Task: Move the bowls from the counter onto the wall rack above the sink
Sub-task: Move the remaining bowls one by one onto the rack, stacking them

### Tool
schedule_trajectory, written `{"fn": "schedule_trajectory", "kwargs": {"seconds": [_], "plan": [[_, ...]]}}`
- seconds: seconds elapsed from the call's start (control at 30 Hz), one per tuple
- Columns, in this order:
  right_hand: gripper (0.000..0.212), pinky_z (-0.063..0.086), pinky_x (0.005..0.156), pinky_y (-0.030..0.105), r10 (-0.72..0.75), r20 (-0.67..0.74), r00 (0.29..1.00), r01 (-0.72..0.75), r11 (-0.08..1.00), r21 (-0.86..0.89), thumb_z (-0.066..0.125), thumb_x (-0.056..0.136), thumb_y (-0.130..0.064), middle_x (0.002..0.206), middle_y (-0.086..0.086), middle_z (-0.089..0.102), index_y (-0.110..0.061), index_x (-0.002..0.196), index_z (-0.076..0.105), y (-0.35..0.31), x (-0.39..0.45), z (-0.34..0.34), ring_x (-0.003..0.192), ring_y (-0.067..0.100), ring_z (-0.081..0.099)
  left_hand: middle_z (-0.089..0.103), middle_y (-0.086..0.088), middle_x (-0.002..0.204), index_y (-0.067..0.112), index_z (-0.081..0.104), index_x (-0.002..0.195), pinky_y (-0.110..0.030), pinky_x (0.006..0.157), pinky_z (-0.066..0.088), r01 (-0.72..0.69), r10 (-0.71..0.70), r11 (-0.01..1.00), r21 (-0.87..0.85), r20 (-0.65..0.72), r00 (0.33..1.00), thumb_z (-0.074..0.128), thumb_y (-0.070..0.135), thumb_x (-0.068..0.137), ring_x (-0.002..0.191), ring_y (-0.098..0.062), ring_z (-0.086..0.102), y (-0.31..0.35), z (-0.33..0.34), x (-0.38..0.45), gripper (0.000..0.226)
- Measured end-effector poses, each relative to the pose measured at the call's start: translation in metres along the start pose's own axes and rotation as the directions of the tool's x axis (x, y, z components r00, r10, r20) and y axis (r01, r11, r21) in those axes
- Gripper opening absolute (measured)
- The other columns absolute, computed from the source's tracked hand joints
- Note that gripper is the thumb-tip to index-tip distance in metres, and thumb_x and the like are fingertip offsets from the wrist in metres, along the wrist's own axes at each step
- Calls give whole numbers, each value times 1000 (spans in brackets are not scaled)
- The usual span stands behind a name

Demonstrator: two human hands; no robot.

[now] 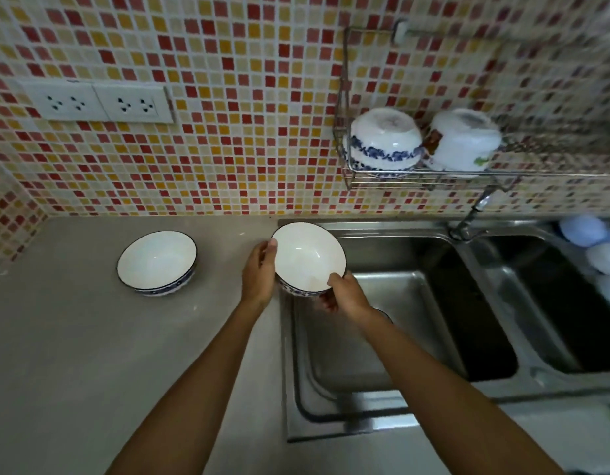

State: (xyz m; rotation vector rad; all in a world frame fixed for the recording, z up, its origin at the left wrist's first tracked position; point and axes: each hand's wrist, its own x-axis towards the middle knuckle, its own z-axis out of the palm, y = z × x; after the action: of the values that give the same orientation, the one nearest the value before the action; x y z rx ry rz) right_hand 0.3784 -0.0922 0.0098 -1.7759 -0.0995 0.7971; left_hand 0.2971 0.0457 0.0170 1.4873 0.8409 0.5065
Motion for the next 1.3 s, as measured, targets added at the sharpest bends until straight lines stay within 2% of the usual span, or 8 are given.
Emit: {"fn": "schedule_trajectory", "kwargs": {"seconds": [0.27,0.57,0.67,0.87,1.0,1.1,1.2,1.3], "plan": [[31,41,46,25,21,-55,998,-22,999,-23,39,86,-12,70,17,61,-10,114,50,6,-10,-91,49,22,51,50,1,134,34,34,138,-47,94,51,200,-174,977,-68,283,943,26,71,86,119,-27,53,29,74,-34,64],[22,54,60,27,-191,-88,978,168,962,-216,46,97,-33,89,8,64,-16,103,59,-29,-16,-179,68,16,62,58,-2,129,30,49,131,-37,93,48,118,-82,977,-176,200,976,24,58,95,111,-20,58,56,140,-62,52],[34,49,83,35,-438,-182,880,361,867,-344,41,99,-36,95,3,67,-15,100,67,-55,-16,-215,88,20,62,63,-2,122,36,53,117,-31,81,53,28,1,978,-204,139,990,30,51,97,100,-17,62,77,154,-67,34],[24,52,64,33,-760,-287,584,638,647,-417,47,97,-19,72,3,66,-13,97,70,-112,-2,-272,67,20,63,63,-3,121,28,50,130,-29,76,52,-88,105,957,-277,47,993,30,50,97,105,-22,62,119,179,-71,44],[26,37,63,14,-883,-203,424,677,458,-576,47,98,-18,90,9,71,-6,105,70,-138,15,-291,73,14,57,64,-1,122,28,50,130,-40,87,54,-138,151,937,-322,17,988,33,54,94,108,-25,63,146,192,-70,47],[40,49,90,28,-906,-91,413,630,356,-690,38,99,-29,116,10,68,-7,121,63,-149,42,-304,101,23,63,67,0,113,35,56,115,-39,81,56,-162,167,948,-272,-5,986,31,55,95,99,-23,66,169,200,-67,38],[50,25,117,43,-880,-50,472,469,299,-831,30,100,-35,137,14,55,-6,136,50,-150,69,-318,130,27,48,68,-2,112,36,57,115,-42,80,57,-212,215,946,-244,-13,976,28,56,95,96,-24,67,189,207,-63,40],[57,20,119,45,-887,-48,459,334,223,-916,21,101,-37,141,17,50,-2,138,46,-143,75,-321,135,29,42,66,-1,112,36,53,122,-40,76,59,-252,250,931,-264,-43,967,32,60,90,97,-24,67,208,210,-55,45]]}}
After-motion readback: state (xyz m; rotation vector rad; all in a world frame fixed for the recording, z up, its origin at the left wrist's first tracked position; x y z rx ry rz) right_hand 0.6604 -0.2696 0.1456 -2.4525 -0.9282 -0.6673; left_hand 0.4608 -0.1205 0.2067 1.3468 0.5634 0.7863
